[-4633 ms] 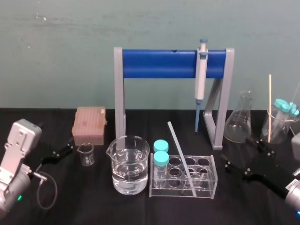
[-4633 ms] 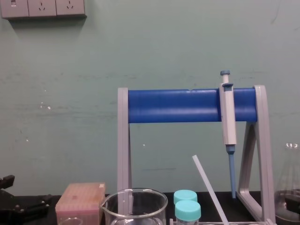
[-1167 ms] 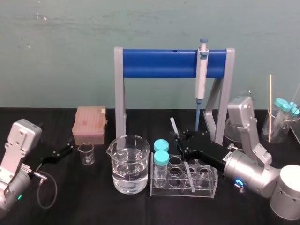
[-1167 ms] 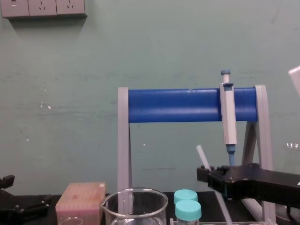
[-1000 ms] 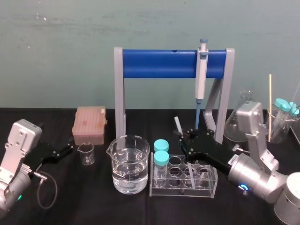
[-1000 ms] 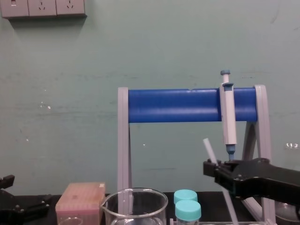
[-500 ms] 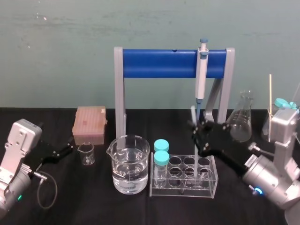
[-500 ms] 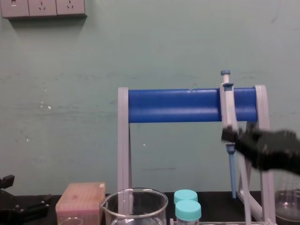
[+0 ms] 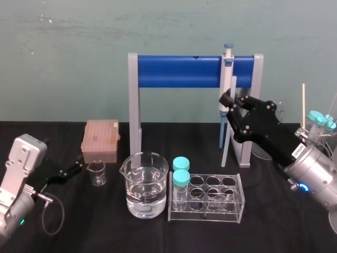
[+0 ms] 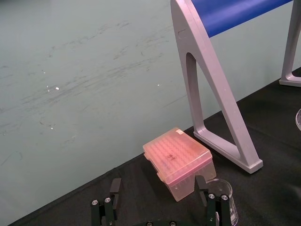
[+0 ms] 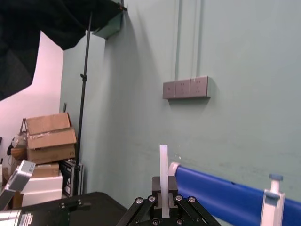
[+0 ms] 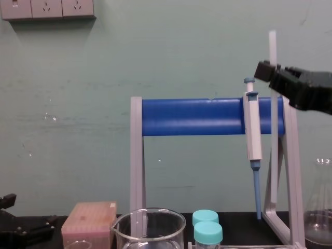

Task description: Pick up the stirring rod with one hand, then place it down.

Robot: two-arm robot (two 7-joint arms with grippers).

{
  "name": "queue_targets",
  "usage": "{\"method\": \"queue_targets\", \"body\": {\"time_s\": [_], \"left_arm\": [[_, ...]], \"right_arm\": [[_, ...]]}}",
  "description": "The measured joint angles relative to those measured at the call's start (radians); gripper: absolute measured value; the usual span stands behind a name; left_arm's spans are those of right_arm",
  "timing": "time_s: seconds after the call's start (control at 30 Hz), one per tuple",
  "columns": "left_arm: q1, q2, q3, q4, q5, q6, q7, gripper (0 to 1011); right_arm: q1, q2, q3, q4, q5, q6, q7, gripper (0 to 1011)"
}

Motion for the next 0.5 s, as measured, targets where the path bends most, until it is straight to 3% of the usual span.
{"method": "queue_targets", "body": {"time_s": [0.5], "left_arm": [[0.0,0.0,0.0,0.0,0.0,0.0,0.0,1000]], "right_arm": [[0.009,0.002,0.014,-0.012,0.006,-0.009,-0.002,72]]}}
